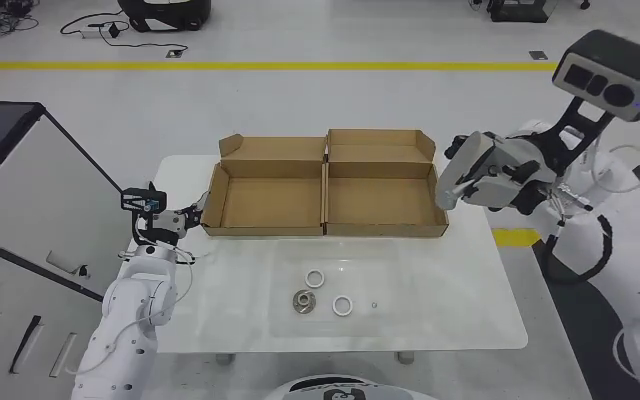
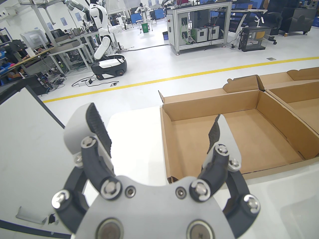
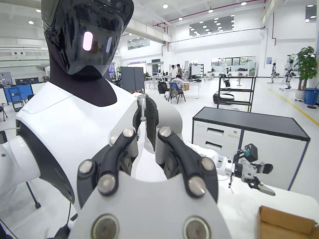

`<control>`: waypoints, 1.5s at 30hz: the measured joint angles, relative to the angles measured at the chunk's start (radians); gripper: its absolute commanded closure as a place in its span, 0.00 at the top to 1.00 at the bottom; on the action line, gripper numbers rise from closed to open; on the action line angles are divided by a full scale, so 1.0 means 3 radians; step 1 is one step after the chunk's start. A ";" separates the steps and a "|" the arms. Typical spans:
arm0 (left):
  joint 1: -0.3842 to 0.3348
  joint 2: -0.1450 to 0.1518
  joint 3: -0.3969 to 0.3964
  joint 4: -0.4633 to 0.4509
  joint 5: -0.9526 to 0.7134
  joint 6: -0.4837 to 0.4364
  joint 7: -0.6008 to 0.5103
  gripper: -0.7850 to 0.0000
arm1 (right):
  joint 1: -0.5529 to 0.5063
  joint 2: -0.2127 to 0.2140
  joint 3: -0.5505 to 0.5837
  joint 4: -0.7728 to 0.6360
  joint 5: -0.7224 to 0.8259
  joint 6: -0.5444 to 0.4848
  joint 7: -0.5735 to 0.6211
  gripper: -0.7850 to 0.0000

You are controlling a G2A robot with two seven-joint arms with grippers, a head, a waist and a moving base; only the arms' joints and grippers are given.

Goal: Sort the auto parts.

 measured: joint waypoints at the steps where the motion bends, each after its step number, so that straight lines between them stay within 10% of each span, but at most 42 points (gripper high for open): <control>1: 0.0000 0.0000 0.0000 0.0000 0.0000 0.0000 0.0000 1.00 | 0.0000 0.0000 0.0000 0.0000 0.0000 0.0000 0.0000 0.00; 19: 0.0000 0.0000 0.0000 0.0000 0.0000 0.0000 0.0000 1.00 | -0.0313 -0.0255 0.0160 -0.0494 0.0724 0.0000 0.0001 0.00; 45: 0.0000 0.0000 0.0000 0.0000 0.0000 0.0000 0.0000 1.00 | -0.0476 -0.0384 0.0240 -0.0265 0.0418 0.0347 0.0345 0.00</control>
